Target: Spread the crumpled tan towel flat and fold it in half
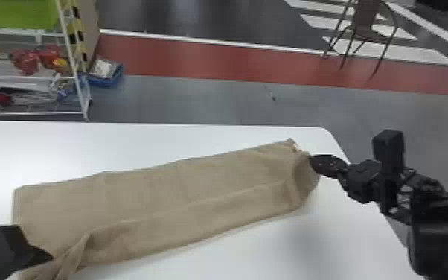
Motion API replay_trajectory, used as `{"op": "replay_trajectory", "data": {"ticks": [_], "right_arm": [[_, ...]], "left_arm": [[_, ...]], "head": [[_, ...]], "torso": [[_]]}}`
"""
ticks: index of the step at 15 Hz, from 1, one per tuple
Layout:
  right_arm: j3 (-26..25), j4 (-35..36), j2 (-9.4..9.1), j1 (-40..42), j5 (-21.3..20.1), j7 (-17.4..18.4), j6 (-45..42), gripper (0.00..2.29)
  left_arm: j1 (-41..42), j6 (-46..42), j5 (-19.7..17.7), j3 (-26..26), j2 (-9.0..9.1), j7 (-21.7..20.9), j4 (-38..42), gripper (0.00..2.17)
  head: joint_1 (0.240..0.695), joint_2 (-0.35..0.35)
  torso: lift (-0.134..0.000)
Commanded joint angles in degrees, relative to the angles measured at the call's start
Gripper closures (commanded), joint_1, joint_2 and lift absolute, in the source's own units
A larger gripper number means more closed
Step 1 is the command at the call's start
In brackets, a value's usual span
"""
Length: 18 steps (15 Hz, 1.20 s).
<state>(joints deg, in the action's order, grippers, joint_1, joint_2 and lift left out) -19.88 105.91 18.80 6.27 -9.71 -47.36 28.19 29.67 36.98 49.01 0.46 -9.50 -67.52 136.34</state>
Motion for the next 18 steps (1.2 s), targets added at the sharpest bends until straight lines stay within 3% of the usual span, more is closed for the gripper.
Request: {"op": "replay_trajectory", "data": {"ticks": [1,5,6,9,13,18], "right_arm": [[-0.33,0.0,-0.34,0.76,0.04,0.08,-0.28,1.3],[-1.03,0.18,-0.96,1.9,0.13,-0.01,-0.98,1.3],[-1.12,0.09,-0.96,1.9,0.22,-0.01,-0.98,1.3],[-1.65,-0.18,-0.96,1.99,0.31,-0.01,-1.16,1.3],[-1.74,-0.18,-1.05,2.78,0.31,0.08,-2.56,1.3],[-2.7,-0.53,-0.96,3.13,0.48,0.08,-3.62,1.3]], "left_arm": [[-3.12,0.78,1.61,1.65,0.45,-4.2,1.03,0.77],[-3.04,1.83,2.84,0.95,0.53,-6.57,1.03,0.83],[-1.37,2.36,2.32,0.95,0.89,-6.57,2.61,0.62],[3.64,5.52,2.05,-2.56,0.53,-0.77,5.16,0.59],[3.38,13.96,2.84,-8.45,0.18,7.05,2.35,0.59],[3.03,16.42,4.95,-8.8,-0.17,9.6,1.38,0.6]], "head": [[0.695,-0.233],[0.695,-0.219],[0.695,-0.221],[0.695,-0.245],[0.695,-0.263],[0.695,-0.272]], "torso": [[-0.123],[-0.123],[-0.123],[-0.123],[-0.123],[-0.123]]}}
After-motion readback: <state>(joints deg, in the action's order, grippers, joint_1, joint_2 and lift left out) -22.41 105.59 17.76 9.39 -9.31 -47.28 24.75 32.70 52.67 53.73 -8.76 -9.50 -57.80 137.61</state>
